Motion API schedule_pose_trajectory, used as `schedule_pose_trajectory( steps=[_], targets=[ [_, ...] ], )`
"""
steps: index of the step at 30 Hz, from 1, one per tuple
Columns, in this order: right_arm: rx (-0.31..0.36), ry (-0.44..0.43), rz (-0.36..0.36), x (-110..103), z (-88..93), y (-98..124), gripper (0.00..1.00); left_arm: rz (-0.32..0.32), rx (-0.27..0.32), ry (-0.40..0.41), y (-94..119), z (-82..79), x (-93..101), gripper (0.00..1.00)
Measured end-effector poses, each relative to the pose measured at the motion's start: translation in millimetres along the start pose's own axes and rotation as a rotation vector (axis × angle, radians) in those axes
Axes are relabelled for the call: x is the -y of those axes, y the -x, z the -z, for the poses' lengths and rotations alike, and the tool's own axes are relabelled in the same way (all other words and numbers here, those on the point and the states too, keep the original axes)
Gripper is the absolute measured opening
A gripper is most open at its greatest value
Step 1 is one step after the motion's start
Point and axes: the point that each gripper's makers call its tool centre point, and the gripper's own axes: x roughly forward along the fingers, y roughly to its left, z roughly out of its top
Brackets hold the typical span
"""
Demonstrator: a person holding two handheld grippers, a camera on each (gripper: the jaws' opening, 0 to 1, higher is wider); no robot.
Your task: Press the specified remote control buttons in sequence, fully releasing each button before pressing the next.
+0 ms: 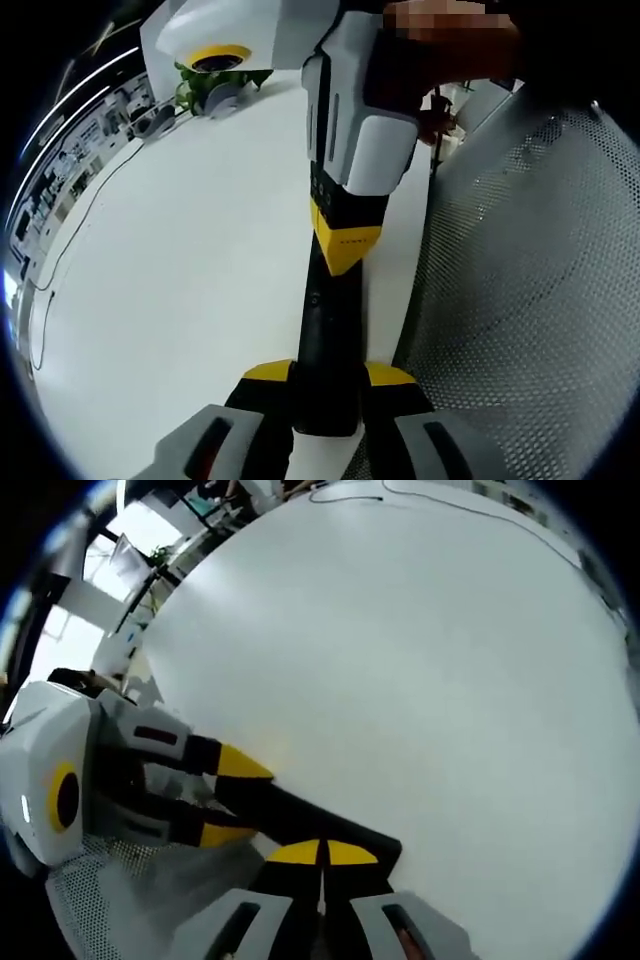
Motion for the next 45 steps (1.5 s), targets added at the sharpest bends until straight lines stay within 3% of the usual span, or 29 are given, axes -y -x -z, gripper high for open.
schedule_pose_trajectory(
  steps=[6,12,21,25,30,39,45],
  targets=[
    [0.080,0.063,-0.002,-6,-14.4,2,0.00,-0.002,0.006,0.005,0,-0.5,0.0,0.25],
    [0.048,0.074,-0.011,-9,-8.6,-6,0.00,-0.001,0.008,0.003,-1,-1.3,0.9,0.25],
    [0.119,0.113,-0.013,-11,-21.7,-3,0.00,0.005,0.014,-0.003,-2,-3.7,3.1,0.25],
    [0.088,0.128,-0.014,-12,-16.4,-9,0.00,0.005,0.018,0.006,-2,-4.2,3.0,0.25],
    [0.097,0.146,0.006,-11,-17.3,-9,0.00,0.006,0.019,0.011,-2,-4.6,3.2,0.25],
    [0.112,0.085,-0.009,-9,-18.2,-10,0.00,0.007,0.015,0.012,-2,-5.3,2.9,0.25],
    [0.117,0.091,-0.014,-9,-18.6,-10,0.00,0.007,0.017,0.007,-3,-5.8,2.7,0.25]
  ],
)
